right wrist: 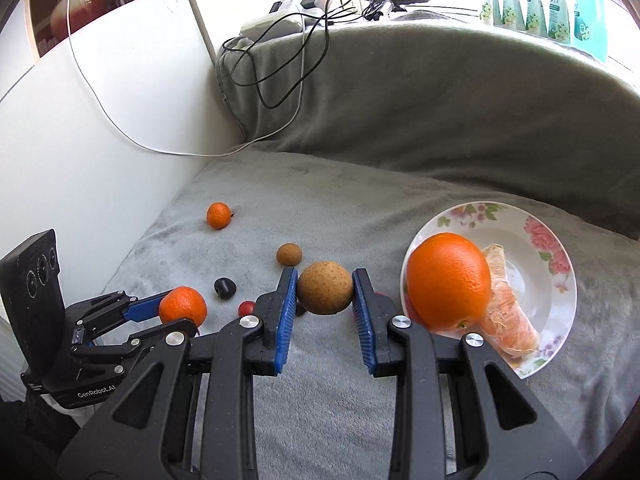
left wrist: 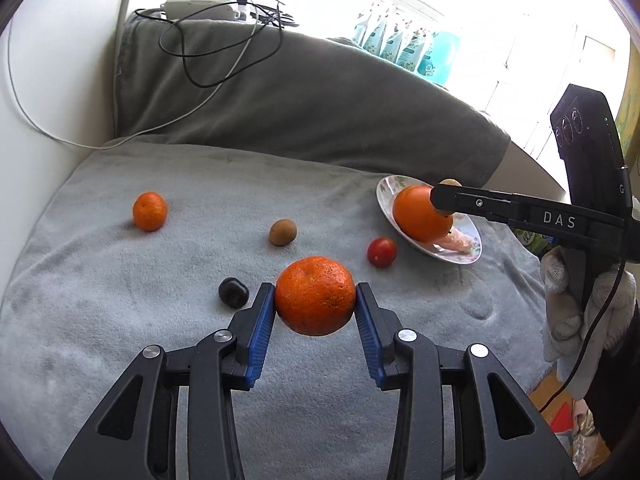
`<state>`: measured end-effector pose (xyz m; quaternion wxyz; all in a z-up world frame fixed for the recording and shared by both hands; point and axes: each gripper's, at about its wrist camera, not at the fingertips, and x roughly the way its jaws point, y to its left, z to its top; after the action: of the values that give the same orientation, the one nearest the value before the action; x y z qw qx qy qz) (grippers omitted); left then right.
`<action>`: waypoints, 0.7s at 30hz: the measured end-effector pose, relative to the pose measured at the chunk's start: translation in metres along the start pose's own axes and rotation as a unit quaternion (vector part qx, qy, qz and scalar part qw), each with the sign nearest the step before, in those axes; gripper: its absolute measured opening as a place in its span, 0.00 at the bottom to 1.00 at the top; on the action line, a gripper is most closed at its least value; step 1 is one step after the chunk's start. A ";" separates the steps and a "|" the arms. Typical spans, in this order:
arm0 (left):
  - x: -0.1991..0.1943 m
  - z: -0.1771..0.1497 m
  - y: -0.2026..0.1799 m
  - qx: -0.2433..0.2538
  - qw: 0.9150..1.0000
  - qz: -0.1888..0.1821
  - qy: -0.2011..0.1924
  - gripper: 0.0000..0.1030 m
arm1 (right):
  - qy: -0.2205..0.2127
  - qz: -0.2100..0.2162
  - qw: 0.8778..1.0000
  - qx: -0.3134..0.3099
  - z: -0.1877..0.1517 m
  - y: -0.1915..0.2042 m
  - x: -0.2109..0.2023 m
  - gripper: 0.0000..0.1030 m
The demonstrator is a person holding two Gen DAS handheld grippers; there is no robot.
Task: Organize fruits
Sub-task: 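Carry the mandarin with the left tool to the plate while the right tool carries the brown fruit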
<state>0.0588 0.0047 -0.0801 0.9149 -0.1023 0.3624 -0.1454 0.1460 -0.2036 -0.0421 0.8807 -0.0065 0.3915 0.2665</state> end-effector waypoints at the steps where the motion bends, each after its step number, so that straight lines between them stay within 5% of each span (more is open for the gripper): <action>1: 0.000 0.002 -0.003 0.003 1.000 -0.003 -0.002 0.38 | -0.005 -0.005 1.000 0.003 -0.001 -0.004 -0.005 0.28; 21: 0.040 0.058 -0.069 0.059 0.996 -0.061 -0.020 0.38 | -0.038 -0.063 0.994 0.075 -0.027 -0.085 -0.055 0.28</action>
<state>0.1136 -0.0692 -0.0441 0.9159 -0.0731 0.3277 -0.2198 0.1378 -0.3082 -0.0401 0.9079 0.0455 0.3756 0.1807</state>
